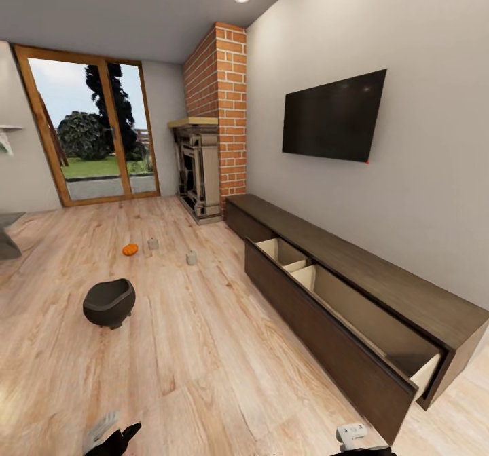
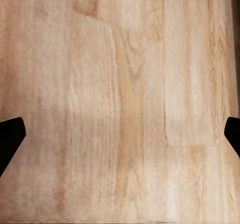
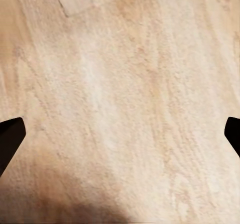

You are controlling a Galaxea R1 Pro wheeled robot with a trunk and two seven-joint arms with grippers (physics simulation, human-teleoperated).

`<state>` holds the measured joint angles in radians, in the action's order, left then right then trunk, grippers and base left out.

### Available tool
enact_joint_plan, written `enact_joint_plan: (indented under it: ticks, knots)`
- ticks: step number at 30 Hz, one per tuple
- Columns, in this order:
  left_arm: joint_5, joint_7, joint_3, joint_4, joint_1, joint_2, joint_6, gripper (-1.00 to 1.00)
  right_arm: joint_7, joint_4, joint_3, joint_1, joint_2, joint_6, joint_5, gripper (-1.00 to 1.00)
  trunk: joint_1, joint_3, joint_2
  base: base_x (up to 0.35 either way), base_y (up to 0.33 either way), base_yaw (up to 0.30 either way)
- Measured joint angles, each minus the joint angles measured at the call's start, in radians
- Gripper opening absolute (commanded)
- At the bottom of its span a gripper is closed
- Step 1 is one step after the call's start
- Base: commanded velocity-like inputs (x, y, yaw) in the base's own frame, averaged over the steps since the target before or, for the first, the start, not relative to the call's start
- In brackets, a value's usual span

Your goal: Place each of the two pumpkins and all three candles from the living room inside a cabinet in the living room (use any cabinet), then make sure every cabinet is closed, and position the cauldron so it is next to a table in the living room.

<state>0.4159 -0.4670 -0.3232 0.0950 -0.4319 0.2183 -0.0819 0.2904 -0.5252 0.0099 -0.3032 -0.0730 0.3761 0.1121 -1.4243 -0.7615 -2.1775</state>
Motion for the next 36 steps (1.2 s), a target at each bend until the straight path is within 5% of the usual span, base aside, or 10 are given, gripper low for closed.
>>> enact_joint_plan:
  ticks: [16,36]
  knots:
    - [0.000,0.000,0.000,0.000,0.000,-0.001,0.000,1.00,0.000,0.000,0.000,0.000,0.000,0.000,0.000,1.00,0.000,0.000,0.000,-0.271,0.000,0.285]
    - [0.000,0.000,0.000,0.000,0.000,-0.002,0.000,1.00,0.001,0.034,0.030,0.000,0.003,-0.004,0.000,1.00,0.000,0.010,0.000,-0.019,0.000,0.253]
